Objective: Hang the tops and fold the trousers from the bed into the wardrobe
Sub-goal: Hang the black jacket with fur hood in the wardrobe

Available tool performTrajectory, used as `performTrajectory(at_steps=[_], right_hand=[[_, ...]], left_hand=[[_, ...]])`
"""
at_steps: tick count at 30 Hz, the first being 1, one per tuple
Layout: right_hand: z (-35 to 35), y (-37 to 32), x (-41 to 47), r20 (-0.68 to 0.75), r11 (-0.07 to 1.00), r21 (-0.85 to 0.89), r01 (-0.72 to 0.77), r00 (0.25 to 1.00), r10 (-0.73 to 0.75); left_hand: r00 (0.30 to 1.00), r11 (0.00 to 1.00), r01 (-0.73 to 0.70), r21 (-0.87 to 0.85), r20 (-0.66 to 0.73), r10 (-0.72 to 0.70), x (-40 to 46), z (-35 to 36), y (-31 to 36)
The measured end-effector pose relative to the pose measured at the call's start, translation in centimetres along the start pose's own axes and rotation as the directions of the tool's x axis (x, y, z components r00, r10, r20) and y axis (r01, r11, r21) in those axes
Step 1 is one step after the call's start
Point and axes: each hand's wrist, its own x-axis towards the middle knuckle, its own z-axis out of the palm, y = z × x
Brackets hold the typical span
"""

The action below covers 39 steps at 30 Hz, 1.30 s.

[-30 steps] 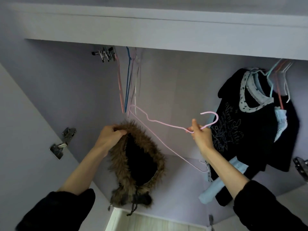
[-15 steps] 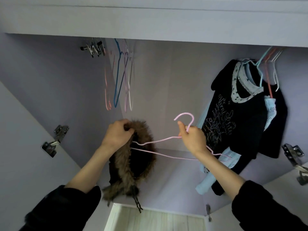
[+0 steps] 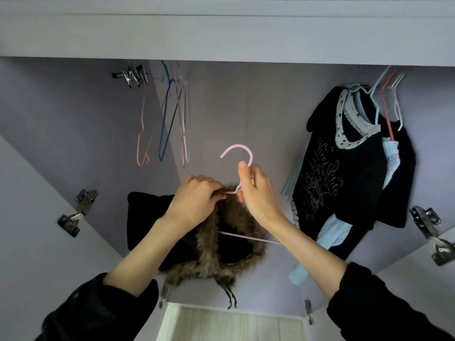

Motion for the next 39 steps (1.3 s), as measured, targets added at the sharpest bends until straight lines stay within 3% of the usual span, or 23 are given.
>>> performTrajectory(at_steps=[2,5,7,9,11,13,16,18,20,23,25,28,32,36,39], right_hand=[[-0.3,0.1,0.3,0.111,0.986,0.152,-0.067,0.993,0.051],[-2.1,0.8,1.4,0.328,0.896,0.298,-0.329,0.917,0.228],[-3.7,1.8,2.2,0.502,0.906,0.048,-0.420,0.794,0.342],[-4.7,3.1,2.8,0.652,0.875,-0.343,-0.343,0.583,0.484],[-3.8,3.7,3.0,0.678,0.811,-0.507,-0.293,0.446,0.585],[-1.8,4.1,3.0,0.684,0.821,-0.536,-0.196,0.469,0.559],[-0.2,5.3,3.0,0.600,0.786,-0.617,0.037,0.669,0.440],[-1.2,5.2,3.2,0.515,0.681,-0.718,0.146,0.769,0.379],[-2.8,5.2,3.6,0.438,0.624,-0.765,0.156,0.837,0.329],[-4.2,5.4,4.6,0.310,0.678,-0.733,0.055,0.914,0.261],[-4.6,5.5,5.2,0.271,0.639,-0.764,0.094,0.945,0.185],[-5.4,6.3,5.9,0.233,0.585,-0.805,0.099,0.960,0.158],[-6.6,7.0,6.6,0.142,0.795,-0.593,-0.123,0.957,0.254],[-7.9,6.1,6.7,0.222,0.862,-0.267,-0.431,0.843,0.490],[-9.6,5.9,6.5,0.403,0.779,0.014,-0.627,0.717,0.569]], left_hand=[[1.000,0.998,0.025,-0.061,-0.008,-0.025,0.0,0.0,-0.1],[1.000,0.992,-0.003,-0.127,-0.017,0.001,-0.1,-0.3,-0.6],[0.998,0.985,-0.027,-0.169,-0.056,0.018,-0.3,-0.8,-1.0],[0.994,0.980,-0.067,-0.190,-0.097,0.049,-0.3,-1.4,-1.4],[0.990,0.973,-0.110,-0.202,-0.114,0.088,-0.3,-1.9,-1.6],[0.985,0.967,-0.152,-0.206,-0.110,0.131,-0.3,-2.1,-1.9],[0.987,0.965,-0.147,-0.217,-0.095,0.129,-0.8,-2.3,-2.6],[0.990,0.963,-0.129,-0.237,-0.086,0.112,-1.4,-2.3,-3.1],[0.993,0.960,-0.111,-0.258,-0.074,0.095,-1.9,-2.2,-3.3],[0.993,0.952,-0.109,-0.286,-0.080,0.090,-2.1,-2.2,-3.1],[0.992,0.950,-0.112,-0.291,-0.088,0.090,-1.8,-2.3,-3.0],[0.989,0.950,-0.118,-0.290,-0.121,0.086,-1.5,-2.8,-3.3],[0.981,0.969,-0.105,-0.222,-0.186,0.063,-1.1,-3.5,-4.2],[0.973,0.980,-0.078,-0.184,-0.228,0.034,-1.0,-3.3,-5.6],[0.971,0.987,-0.043,-0.157,-0.237,0.005,-1.4,-2.7,-6.7]])
